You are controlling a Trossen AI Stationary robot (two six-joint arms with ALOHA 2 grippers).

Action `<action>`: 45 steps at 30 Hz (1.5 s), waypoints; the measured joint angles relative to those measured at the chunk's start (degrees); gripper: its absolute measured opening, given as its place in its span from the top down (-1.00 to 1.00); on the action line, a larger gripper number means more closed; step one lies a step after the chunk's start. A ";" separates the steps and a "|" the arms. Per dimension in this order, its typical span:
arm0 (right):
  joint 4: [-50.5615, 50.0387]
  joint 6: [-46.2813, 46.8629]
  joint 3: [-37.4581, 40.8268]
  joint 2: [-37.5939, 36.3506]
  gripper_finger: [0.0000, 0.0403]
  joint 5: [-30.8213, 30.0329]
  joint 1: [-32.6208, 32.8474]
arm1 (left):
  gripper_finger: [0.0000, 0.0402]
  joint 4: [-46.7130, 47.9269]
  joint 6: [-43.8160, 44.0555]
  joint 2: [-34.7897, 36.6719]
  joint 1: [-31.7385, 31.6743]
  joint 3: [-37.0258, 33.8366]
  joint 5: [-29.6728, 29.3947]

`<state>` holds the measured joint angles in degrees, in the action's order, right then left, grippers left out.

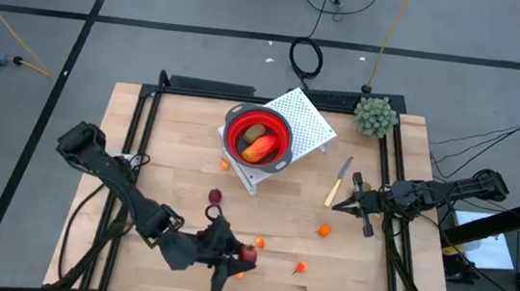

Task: Pick & Place Fruit
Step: Put the pomegranate into the red strainer bowl on the shelf

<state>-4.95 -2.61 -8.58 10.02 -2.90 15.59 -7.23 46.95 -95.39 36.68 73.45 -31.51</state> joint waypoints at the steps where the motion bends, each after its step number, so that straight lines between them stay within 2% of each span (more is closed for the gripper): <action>1: 0.02 0.00 0.00 0.00 1.00 0.00 0.00 | 0.12 -2.87 -2.69 0.00 -0.14 0.00 -0.02; 6: 0.01 0.00 0.00 0.00 1.00 0.00 0.00 | 0.16 -14.84 -14.15 0.00 -1.26 0.00 4.12; 12: 0.02 0.00 0.00 0.00 1.00 0.00 0.00 | 0.02 -27.52 -25.69 0.00 -2.23 0.00 11.66; 16: 0.02 0.00 0.00 0.00 1.00 0.00 -0.01 | 0.02 -33.57 -31.43 0.00 -2.93 0.00 17.25; 23: 0.02 0.00 0.00 0.00 1.00 0.00 0.00 | 0.15 -38.77 -38.26 0.00 -4.65 0.00 27.57; 27: 0.02 0.00 0.00 0.00 1.00 0.00 -0.01 | 0.12 -41.41 -42.12 0.00 -5.58 0.00 32.09; 33: 0.01 0.00 0.00 0.00 1.00 0.00 -0.01 | 0.00 -44.64 -49.19 0.00 -5.92 0.00 35.67; 41: 0.00 -0.20 0.00 0.00 1.00 0.00 -0.01 | 0.11 -46.73 -61.06 -0.02 -5.92 0.00 41.23; 45: 0.00 -0.22 0.00 0.00 1.00 0.00 -0.02 | 0.11 -46.85 -61.90 -0.02 -5.92 0.00 42.52</action>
<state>-4.95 -2.83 -8.58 10.02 -2.90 15.58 -54.08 -14.95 -95.42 30.76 73.45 11.00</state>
